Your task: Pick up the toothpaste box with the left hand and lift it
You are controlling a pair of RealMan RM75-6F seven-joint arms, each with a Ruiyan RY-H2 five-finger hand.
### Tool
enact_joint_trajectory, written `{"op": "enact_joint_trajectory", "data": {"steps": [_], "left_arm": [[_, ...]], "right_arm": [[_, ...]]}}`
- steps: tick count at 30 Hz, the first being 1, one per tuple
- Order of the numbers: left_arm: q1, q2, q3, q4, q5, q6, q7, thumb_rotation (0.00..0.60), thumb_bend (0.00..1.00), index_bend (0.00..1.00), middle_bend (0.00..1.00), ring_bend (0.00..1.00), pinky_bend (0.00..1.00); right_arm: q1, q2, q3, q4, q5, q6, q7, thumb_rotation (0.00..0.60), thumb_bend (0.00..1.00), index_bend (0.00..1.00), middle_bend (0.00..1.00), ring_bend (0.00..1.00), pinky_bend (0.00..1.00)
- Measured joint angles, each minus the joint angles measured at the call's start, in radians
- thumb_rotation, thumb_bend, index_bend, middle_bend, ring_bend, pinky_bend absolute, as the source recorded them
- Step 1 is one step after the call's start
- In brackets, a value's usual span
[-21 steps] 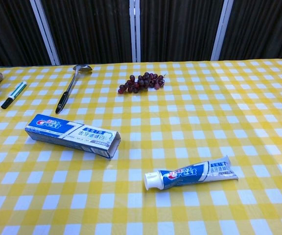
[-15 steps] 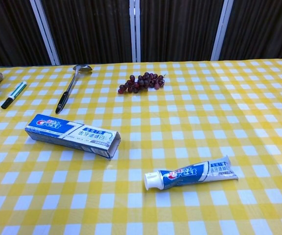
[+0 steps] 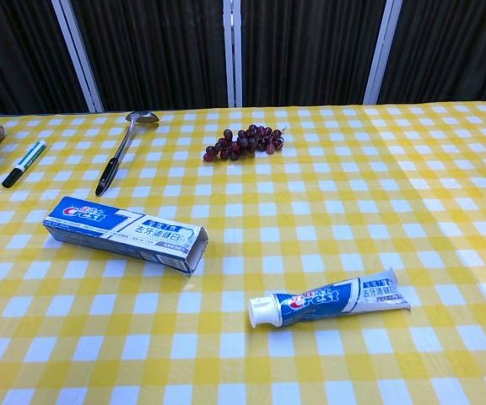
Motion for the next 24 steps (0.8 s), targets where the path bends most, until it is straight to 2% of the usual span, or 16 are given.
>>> {"op": "enact_joint_trajectory", "data": {"steps": [5, 8, 19, 24], "left_arm": [[-0.027, -0.002, -0.012, 0.008, 0.0, -0.032, -0.006, 0.6, 0.0, 0.05, 0.0, 0.0, 0.08], [-0.06, 0.001, -0.023, 0.009, -0.018, -0.089, 0.011, 0.6, 0.0, 0.09, 0.0, 0.02, 0.12], [-0.286, 0.014, -0.083, 0.008, -0.146, -0.437, 0.072, 0.6, 0.0, 0.17, 0.04, 0.1, 0.18], [-0.367, -0.005, -0.099, 0.023, -0.203, -0.528, 0.116, 0.6, 0.0, 0.19, 0.06, 0.11, 0.18]], "right_arm": [[0.0, 0.003, 0.0, 0.002, 0.003, -0.003, 0.01, 0.6, 0.08, 0.0, 0.0, 0.0, 0.0], [0.001, 0.004, -0.001, 0.001, 0.0, -0.004, 0.012, 0.6, 0.09, 0.0, 0.0, 0.0, 0.0], [0.001, 0.016, 0.007, -0.001, 0.013, -0.004, 0.043, 0.6, 0.09, 0.0, 0.0, 0.0, 0.0], [0.001, 0.022, 0.011, 0.0, 0.02, -0.007, 0.06, 0.6, 0.09, 0.0, 0.0, 0.0, 0.0]]}}
